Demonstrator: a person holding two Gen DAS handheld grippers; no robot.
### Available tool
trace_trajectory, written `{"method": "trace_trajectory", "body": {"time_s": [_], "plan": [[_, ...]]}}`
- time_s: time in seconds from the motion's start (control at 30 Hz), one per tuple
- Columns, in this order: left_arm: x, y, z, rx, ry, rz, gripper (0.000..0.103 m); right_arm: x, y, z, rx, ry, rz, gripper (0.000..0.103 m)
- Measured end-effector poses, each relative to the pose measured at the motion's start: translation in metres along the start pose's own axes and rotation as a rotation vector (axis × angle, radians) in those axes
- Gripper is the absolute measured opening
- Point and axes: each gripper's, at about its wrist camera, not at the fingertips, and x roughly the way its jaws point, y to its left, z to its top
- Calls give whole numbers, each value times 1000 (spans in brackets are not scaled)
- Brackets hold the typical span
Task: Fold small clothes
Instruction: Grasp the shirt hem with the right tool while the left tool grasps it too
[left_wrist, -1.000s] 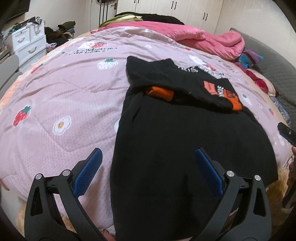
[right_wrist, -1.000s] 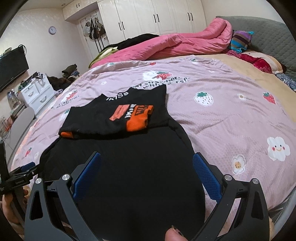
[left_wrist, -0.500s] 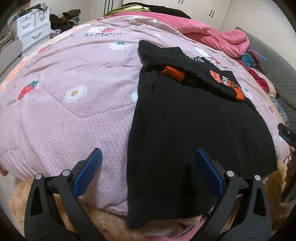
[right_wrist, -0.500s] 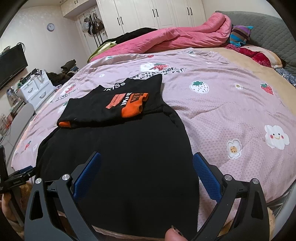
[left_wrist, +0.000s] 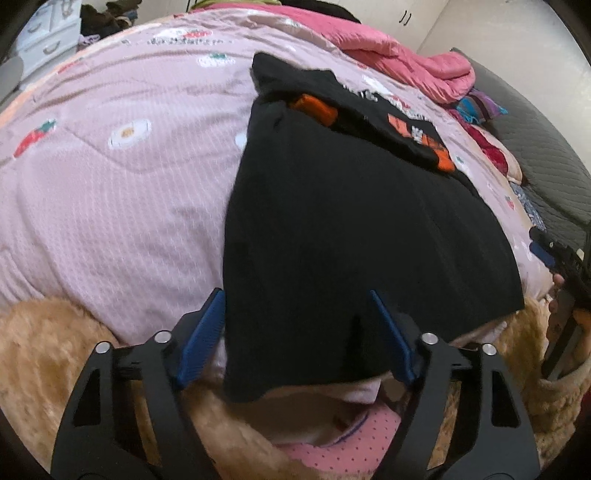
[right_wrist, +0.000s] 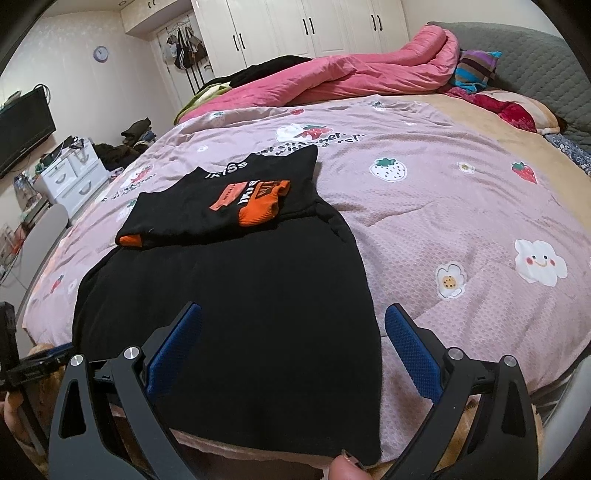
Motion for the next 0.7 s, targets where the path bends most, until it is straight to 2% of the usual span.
{"method": "trace_trajectory", "body": {"time_s": [0.17,0.53,0.7], "plan": [[3,1,-12,-12,34,-17,66,-2,0,-6,-18,25,17,99],[9,-4,-12,-1,27,0,66,-5,-16,-38,-14,147,124,98],[12,-7,-10,7,24,14,66,-3,-18,-50,-50,182,118,96]]}}
